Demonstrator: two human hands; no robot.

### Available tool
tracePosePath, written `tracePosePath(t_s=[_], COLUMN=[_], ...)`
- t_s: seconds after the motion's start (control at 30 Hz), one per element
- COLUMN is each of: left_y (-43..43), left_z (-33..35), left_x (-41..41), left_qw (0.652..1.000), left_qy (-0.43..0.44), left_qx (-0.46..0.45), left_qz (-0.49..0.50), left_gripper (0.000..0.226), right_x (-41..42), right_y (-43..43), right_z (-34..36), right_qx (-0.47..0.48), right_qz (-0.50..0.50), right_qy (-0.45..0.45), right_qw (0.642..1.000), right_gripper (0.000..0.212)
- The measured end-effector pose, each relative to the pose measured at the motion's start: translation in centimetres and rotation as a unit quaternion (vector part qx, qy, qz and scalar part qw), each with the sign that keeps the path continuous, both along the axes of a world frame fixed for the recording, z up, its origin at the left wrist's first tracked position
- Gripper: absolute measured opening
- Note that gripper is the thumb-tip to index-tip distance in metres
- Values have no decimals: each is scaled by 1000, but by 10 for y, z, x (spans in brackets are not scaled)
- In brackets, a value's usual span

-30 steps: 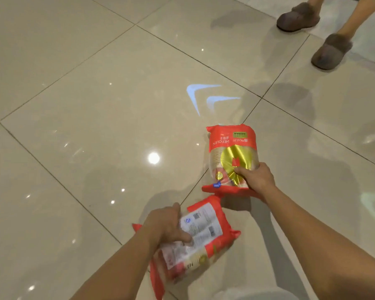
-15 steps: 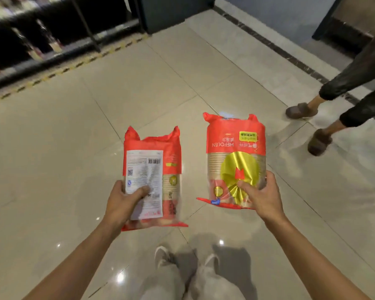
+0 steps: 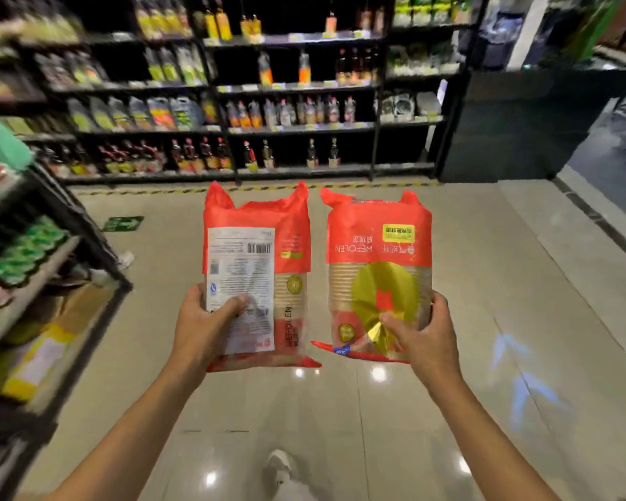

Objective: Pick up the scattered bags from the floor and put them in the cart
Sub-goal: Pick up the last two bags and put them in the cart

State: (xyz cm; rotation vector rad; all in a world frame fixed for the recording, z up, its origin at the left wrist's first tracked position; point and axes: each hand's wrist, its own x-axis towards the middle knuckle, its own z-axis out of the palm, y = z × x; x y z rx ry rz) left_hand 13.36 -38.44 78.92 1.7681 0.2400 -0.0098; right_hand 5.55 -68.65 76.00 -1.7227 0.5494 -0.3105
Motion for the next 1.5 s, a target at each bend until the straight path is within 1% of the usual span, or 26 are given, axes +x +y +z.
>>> tracePosePath(t_s=[0.13, 0.2, 0.27, 0.3, 0.4, 0.47, 0.53, 0.63, 0.67, 0.8, 0.93, 1.07, 1.17, 1.23, 1.3, 1.4, 1.5], left_y=[106, 158, 209, 234, 307, 356, 404, 476, 501, 578, 631, 677, 714, 741, 770, 814, 851], left_z=[32, 44, 52, 54, 55, 50, 46, 35, 31, 17, 5, -20, -40, -52, -65, -87, -106], left_x=[-59, -91, -125, -142, -196, -233, -271, -331, -350, -418, -465, -495, -503, -500, -493, -476, -458], left_qw=[993, 984, 971, 964, 938, 921, 903, 879, 871, 840, 810, 783, 770, 765, 762, 756, 751], left_qy=[-31, -47, -62, -67, -69, -73, -71, -59, -56, -45, -22, 0, 33, 50, 70, 99, 139], left_qx=[-10, -23, -21, -19, -15, -21, -24, -22, -22, -20, -11, -34, -36, -50, -62, -88, -83], left_qz=[116, 173, 231, 257, 338, 383, 423, 473, 488, 540, 587, 621, 636, 640, 641, 642, 640], left_gripper=[53, 50, 41, 41, 67, 71, 63, 44, 42, 42, 39, 44, 48, 48, 43, 41, 17], right_x=[16, 22, 24, 23, 16, 5, -11, -43, -54, -97, -122, -136, -139, -135, -128, -112, -97], right_y=[97, 152, 210, 239, 330, 395, 461, 558, 589, 693, 776, 845, 893, 925, 958, 1008, 1047], right_z=[28, 41, 51, 55, 61, 59, 54, 47, 44, 37, 31, 15, -1, -14, -29, -54, -81], right_qx=[-3, -6, -14, -17, -27, -30, -29, -23, -21, -18, -23, -31, -30, -34, -42, -71, -107], right_qz=[129, 192, 252, 280, 355, 397, 436, 486, 499, 561, 603, 643, 664, 677, 687, 690, 691], right_qy=[-14, -29, -40, -43, -48, -54, -55, -45, -44, -36, -16, -1, 30, 43, 56, 82, 109], right_qw=[992, 981, 967, 959, 933, 916, 898, 872, 865, 827, 797, 765, 747, 734, 723, 715, 706], right_gripper=[70, 69, 70, 70, 69, 69, 72, 73, 73, 72, 71, 82, 76, 65, 58, 59, 58])
